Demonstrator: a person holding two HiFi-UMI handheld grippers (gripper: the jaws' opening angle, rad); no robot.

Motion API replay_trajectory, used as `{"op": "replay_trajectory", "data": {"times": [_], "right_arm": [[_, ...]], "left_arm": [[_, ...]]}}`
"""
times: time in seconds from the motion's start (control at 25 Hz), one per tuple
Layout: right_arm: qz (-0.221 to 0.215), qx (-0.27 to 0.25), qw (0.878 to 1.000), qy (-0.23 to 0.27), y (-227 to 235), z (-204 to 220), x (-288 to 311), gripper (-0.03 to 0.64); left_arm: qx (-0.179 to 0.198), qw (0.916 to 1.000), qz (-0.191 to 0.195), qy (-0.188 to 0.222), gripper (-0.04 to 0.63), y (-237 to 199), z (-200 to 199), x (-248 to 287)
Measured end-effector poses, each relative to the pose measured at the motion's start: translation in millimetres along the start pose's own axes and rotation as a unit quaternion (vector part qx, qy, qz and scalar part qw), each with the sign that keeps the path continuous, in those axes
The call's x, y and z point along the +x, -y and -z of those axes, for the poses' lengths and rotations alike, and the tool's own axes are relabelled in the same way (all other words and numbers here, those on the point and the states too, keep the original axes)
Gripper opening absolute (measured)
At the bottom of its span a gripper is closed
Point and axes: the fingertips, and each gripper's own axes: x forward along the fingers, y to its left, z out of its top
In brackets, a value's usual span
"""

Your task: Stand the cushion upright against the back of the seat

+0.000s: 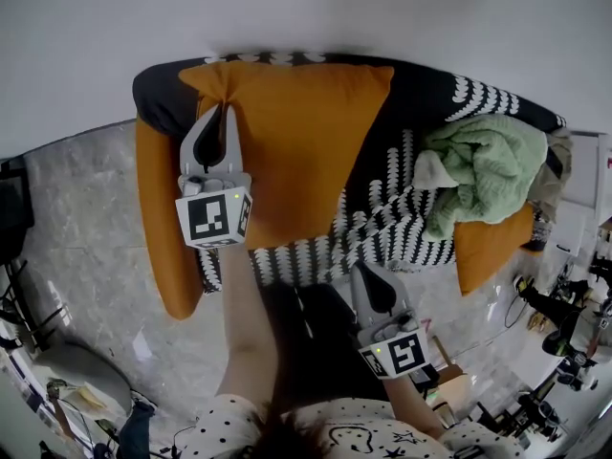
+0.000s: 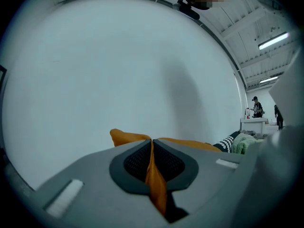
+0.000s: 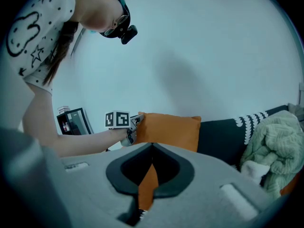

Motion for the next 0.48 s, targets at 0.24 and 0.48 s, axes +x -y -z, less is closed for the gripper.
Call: {"op": "replay_trajectory", "data": {"times": [0.24, 0.48], "right_arm": [[0.003, 0.001, 1.0, -0.006, 0.5, 2.0, 4.5, -0.003], [0.004, 0.002, 1.0, -0.008, -4.3, 0.9, 12.0, -0.003]], "left_arm": [[0.003, 0.9999, 0.012, -0.003, 0.015, -10.8, 12.1, 9.3], [0.028, 0.9992, 0.021, -0.021, 0.017, -15.1, 22.1, 16.9]]}}
